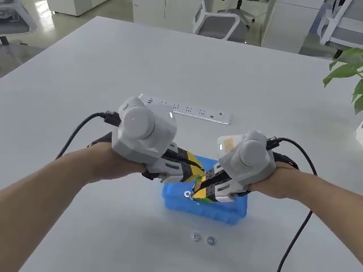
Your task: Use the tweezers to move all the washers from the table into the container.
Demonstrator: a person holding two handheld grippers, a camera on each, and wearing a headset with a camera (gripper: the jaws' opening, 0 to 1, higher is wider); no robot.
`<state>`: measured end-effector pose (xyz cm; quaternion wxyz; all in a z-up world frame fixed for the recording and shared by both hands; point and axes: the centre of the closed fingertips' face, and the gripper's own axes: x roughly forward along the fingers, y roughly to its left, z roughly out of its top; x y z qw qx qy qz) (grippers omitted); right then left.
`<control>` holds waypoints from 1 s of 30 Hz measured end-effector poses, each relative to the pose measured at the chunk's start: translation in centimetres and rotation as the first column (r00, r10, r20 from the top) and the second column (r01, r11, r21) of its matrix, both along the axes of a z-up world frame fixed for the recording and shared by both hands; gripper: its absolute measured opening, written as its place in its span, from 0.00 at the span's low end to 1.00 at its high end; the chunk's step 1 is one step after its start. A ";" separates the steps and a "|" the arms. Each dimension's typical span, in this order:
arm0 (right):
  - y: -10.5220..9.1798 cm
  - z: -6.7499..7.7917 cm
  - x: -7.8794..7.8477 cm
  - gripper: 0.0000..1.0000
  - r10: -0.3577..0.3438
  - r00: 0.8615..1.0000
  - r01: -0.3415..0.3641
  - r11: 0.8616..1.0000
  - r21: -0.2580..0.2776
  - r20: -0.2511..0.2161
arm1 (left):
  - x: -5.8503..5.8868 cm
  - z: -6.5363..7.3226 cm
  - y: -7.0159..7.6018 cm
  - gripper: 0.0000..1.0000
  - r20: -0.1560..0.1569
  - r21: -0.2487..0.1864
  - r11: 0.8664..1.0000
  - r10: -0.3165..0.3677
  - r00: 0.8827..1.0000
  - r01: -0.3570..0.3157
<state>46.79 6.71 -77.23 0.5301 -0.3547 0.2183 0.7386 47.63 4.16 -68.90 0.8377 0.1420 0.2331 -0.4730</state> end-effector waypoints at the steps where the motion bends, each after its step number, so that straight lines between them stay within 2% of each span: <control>1: 0.0 0.0 0.0 0.10 0.000 1.000 0.000 1.000 0.000 0.001 | 0.0 0.0 0.0 0.06 0.002 0.002 1.000 -0.002 1.000 0.002; 9: 0.0 0.0 -0.1 0.11 0.005 1.000 -0.005 1.000 -0.005 0.005 | -0.1 0.0 0.0 0.05 0.020 0.018 1.000 -0.016 1.000 0.015; 16: -0.1 0.1 -0.1 0.12 0.004 1.000 -0.004 1.000 -0.004 0.014 | -0.1 0.2 0.0 0.05 0.023 0.015 1.000 -0.018 1.000 0.017; 30: -0.7 1.6 0.3 0.15 -0.018 0.999 0.017 1.000 0.014 0.037 | -0.3 1.6 -0.2 0.05 0.037 0.007 1.000 -0.021 0.999 0.021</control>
